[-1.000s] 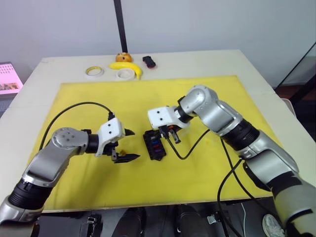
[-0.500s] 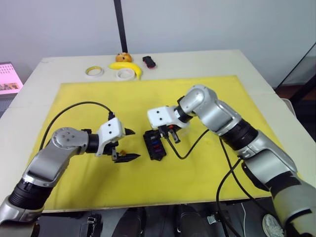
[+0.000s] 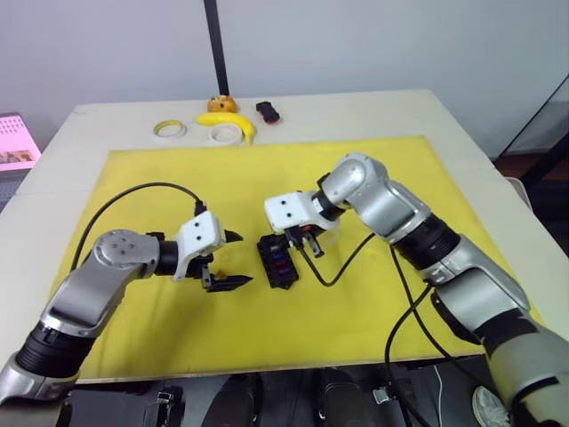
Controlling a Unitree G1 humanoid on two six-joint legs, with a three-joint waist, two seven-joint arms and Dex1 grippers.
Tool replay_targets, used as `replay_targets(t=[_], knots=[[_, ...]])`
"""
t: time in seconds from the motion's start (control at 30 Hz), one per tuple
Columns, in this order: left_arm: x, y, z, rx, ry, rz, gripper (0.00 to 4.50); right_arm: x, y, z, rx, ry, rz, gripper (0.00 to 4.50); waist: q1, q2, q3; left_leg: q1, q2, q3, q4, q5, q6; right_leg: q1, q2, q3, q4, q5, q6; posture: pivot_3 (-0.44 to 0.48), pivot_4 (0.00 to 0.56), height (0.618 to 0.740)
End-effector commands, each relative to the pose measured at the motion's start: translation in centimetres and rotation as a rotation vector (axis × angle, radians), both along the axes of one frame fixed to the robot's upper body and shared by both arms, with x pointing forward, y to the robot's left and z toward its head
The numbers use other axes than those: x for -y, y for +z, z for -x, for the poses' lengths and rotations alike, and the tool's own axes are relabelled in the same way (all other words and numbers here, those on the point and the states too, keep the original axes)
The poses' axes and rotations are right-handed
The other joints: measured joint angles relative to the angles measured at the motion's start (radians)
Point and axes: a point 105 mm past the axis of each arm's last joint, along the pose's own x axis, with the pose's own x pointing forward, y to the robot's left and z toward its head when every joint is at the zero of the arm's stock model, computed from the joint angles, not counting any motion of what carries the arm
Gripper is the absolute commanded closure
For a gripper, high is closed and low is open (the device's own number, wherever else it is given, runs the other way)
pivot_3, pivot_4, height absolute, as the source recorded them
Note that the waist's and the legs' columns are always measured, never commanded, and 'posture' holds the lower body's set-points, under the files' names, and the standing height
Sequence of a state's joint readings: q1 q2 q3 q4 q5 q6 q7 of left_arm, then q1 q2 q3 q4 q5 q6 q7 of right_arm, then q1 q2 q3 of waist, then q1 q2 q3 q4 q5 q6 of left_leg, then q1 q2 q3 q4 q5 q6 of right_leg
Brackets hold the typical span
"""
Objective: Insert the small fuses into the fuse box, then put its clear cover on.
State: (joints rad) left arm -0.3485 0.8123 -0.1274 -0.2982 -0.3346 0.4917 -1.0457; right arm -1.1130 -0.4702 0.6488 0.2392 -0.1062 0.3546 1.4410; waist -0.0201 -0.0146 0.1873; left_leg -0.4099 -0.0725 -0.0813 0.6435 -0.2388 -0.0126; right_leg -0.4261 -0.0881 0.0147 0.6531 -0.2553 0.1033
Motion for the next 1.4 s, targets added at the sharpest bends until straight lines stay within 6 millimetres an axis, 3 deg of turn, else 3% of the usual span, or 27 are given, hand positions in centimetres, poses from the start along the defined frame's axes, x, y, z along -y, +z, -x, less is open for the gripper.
replay_targets(t=[0.03,0.77,0.87,0.97,1.27,1.4], knots=[[0.2,0.8,0.1,0.045,-0.016,-0.003,0.02,0.0,-0.4,-0.2,0.009,-0.002,0.023,4.50,0.000,0.000,0.000,0.000,0.000,0.000,0.000,0.000,0.000,0.000,0.000,0.000,0.000,0.000,0.000,0.000,0.150,0.740],[-0.4,0.8,0.0,0.041,-0.018,-0.027,0.02,-0.3,-0.8,-0.4,0.009,0.000,0.010,4.50,-0.004,0.000,0.000,0.001,0.000,0.000,0.000,0.000,0.000,0.000,0.000,0.000,0.002,0.000,0.000,0.000,0.150,0.740],[-0.4,0.8,-0.1,0.043,-0.020,-0.030,0.00,-0.5,-0.6,-0.4,0.011,0.001,0.002,3.55,-0.004,0.000,0.000,0.001,0.000,0.000,0.000,0.000,0.000,0.000,0.000,0.000,0.002,0.000,0.000,0.000,0.150,0.740],[-0.3,0.9,-0.1,0.044,-0.023,-0.029,0.00,-0.6,-0.3,-0.3,0.012,0.001,-0.005,2.09,0.001,0.000,0.000,0.001,0.000,0.000,0.000,0.000,0.000,0.000,0.000,0.000,0.002,0.000,0.000,0.000,0.150,0.740],[-0.4,1.0,-0.3,0.048,-0.024,-0.032,0.00,-0.9,0.8,-0.5,0.024,-0.005,-0.042,2.09,0.000,0.000,0.000,0.001,0.000,0.000,0.000,0.000,0.000,0.000,0.000,0.000,0.001,0.000,0.000,0.000,0.150,0.740],[-0.4,1.1,-0.5,0.055,-0.021,-0.033,0.00,-1.0,2.9,-0.2,0.001,-0.005,-0.104,2.09,0.001,0.000,0.000,0.001,0.000,0.000,0.000,0.000,-0.001,0.000,0.000,0.000,0.002,0.000,0.000,0.000,0.150,0.740]])
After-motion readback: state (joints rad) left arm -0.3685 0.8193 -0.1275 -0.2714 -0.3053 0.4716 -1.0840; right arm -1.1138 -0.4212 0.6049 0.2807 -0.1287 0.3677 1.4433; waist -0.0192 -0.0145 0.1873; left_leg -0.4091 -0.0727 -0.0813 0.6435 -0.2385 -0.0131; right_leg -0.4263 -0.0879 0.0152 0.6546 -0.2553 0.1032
